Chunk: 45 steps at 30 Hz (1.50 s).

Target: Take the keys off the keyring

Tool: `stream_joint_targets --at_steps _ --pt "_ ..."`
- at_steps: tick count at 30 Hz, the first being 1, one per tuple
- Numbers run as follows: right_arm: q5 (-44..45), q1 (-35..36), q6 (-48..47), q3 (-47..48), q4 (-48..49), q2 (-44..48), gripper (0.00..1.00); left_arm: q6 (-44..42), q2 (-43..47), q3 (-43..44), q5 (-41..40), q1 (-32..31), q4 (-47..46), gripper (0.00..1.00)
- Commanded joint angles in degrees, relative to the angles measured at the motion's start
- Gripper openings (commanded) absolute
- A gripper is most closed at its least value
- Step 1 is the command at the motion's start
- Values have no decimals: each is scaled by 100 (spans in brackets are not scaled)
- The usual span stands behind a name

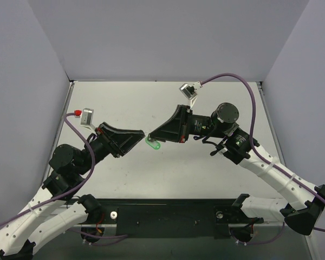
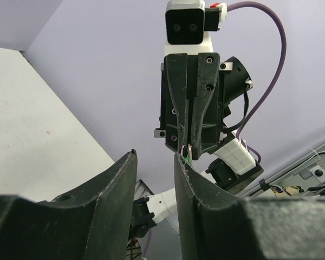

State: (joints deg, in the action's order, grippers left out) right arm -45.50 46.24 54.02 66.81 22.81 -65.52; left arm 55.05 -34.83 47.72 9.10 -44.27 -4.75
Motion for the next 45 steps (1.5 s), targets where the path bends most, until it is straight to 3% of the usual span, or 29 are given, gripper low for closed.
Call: stream_joint_targets --at_steps 1,8,15,19,35,40,42,43,45 --pt "-91 52 -5 201 409 4 0 32 -6 123 215 -11 -535 43" --pt "-47 52 -102 271 268 30 0 41 37 114 206 -11 -544 40" --pt "-12 43 -129 263 198 48 0 -91 336 158 -312 -11 -114 48" --pt "-12 52 -94 306 215 13 0 -99 293 158 -147 -20 -245 49" --pt "-38 122 -67 333 277 -67 0 112 -121 53 549 -11 -922 38" --pt "5 114 -85 316 268 -66 0 112 -103 61 575 -11 -913 23" --pt "14 122 -93 324 277 -75 0 112 -112 70 601 -11 -913 5" --pt "23 122 -93 324 277 -75 0 112 -112 70 619 -11 -896 0" --pt "67 122 -85 333 268 -67 0 120 -86 27 619 -11 -931 0"
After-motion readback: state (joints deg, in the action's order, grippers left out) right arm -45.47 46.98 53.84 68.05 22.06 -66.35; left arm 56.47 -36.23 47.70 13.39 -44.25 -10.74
